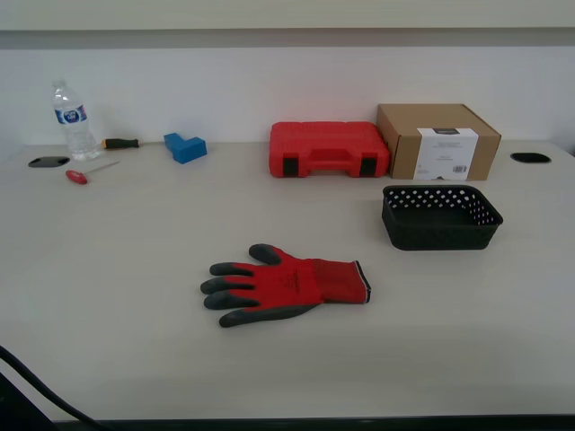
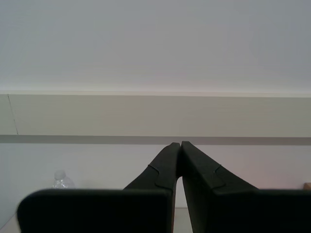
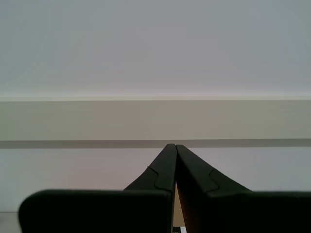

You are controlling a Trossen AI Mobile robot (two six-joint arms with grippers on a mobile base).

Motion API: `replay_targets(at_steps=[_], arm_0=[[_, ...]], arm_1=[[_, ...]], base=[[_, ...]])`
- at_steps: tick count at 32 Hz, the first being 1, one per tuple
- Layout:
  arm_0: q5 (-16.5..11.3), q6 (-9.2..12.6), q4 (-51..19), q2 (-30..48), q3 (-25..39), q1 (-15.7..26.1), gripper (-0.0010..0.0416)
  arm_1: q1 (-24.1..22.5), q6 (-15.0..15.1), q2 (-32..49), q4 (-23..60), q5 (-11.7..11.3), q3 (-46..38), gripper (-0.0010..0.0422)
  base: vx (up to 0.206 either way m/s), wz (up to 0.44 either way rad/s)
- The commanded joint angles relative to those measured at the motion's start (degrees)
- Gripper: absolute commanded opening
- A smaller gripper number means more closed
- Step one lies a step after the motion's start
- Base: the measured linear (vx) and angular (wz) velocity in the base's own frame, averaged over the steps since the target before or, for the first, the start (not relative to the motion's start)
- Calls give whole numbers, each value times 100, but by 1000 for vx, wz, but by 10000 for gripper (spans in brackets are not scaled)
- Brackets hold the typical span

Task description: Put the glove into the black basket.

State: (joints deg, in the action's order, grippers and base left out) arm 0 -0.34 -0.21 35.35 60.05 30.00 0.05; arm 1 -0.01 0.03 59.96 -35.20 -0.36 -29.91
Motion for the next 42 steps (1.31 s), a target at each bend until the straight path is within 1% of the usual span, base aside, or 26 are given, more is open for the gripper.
replay_targets(at_steps=[1, 39, 40, 41, 42], arm_0=[[2, 7, 15, 0, 4, 0, 1], [9, 0, -11, 0, 4, -2, 1], [-22, -4, -46, 0, 4, 2, 1], [-188, -17, -188, 0, 4, 33, 1], [-411, -24, -330, 0, 4, 48, 1]], arm_1=[[2, 0, 2, -13, -7, -9, 0], [2, 0, 2, -11, -7, -9, 0], [0, 0, 2, -11, -7, -9, 0], [2, 0, 2, -11, -7, -9, 0], [2, 0, 2, -11, -7, -9, 0]], base=[[0, 0], [0, 0], [0, 0], [0, 0], [0, 0]])
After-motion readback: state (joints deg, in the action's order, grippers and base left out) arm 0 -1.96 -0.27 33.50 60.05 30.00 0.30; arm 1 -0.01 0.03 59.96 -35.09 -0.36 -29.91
